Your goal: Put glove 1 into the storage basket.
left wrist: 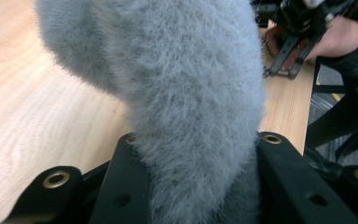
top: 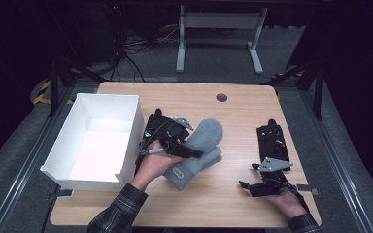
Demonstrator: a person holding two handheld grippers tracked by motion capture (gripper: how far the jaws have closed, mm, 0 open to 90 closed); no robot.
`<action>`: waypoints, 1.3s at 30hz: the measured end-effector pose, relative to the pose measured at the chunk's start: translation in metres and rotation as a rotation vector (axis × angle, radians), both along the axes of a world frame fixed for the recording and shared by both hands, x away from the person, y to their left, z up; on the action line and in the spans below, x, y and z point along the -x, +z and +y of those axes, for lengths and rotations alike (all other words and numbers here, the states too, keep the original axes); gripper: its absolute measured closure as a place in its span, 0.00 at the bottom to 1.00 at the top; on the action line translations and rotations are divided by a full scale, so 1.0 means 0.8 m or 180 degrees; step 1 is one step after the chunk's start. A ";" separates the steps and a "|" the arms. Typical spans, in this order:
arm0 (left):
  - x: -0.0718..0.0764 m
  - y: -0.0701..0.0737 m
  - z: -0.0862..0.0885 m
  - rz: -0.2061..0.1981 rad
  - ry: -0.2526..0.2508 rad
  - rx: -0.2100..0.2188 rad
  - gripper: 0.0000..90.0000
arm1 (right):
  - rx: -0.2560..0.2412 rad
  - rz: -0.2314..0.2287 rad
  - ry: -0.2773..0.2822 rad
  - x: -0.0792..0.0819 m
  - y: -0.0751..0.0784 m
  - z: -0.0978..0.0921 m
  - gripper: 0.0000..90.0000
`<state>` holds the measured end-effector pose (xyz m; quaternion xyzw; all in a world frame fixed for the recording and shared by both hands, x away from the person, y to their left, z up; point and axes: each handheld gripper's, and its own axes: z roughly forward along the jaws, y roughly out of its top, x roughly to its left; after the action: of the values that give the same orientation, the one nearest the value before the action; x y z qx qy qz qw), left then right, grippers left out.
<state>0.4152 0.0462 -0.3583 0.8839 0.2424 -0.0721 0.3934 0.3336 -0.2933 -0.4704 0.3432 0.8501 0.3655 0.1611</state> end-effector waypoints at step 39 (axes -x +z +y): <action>-0.017 0.153 0.147 -0.0277 0.0680 0.0091 0.78 | -0.0006 0.0002 -0.0005 0.000 0.000 0.000 0.18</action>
<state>0.4289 0.1640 -0.2361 0.8496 0.3169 0.0051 0.4216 0.3338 -0.2933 -0.4705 0.3441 0.8496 0.3661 0.1608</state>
